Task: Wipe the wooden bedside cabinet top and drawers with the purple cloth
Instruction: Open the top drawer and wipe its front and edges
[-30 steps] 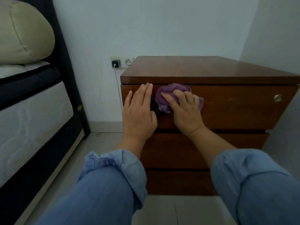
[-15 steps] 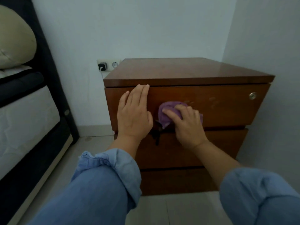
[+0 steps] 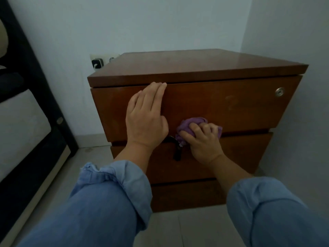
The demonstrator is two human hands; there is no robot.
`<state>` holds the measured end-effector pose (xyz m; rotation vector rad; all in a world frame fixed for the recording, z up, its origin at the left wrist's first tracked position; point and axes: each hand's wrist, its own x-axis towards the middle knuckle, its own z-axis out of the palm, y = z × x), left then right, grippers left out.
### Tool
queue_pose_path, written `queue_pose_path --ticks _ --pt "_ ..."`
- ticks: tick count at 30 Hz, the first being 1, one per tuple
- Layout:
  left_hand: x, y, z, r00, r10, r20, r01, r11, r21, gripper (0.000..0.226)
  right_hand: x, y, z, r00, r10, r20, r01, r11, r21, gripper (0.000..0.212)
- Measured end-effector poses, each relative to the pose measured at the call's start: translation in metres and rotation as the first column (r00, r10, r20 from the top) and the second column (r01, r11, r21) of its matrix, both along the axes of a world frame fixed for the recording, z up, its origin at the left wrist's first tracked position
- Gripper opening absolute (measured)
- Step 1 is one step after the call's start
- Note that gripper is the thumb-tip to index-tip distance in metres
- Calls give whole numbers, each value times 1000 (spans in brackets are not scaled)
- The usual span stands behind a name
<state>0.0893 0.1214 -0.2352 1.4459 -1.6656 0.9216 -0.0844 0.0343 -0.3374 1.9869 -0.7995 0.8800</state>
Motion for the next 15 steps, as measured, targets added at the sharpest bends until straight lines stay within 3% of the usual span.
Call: queue_pose_path --ticks 4,7,11,15 --pt "-8 6 -2 999 35 -40 -34 998 44 71 -10 16 -2 996 43 -76 -29 985 169 44" --pt "-18 12 5 1000 21 -2 -20 997 80 70 -28 27 28 995 62 -82 -45 979 198 50" --pt "-48 5 20 991 -70 113 55 990 128 69 -55 16 89 980 -34 195 6 990 142 42" --pt "-67 -11 18 987 -81 136 62 988 138 69 -51 -2 101 942 -111 317 79 991 112 38"
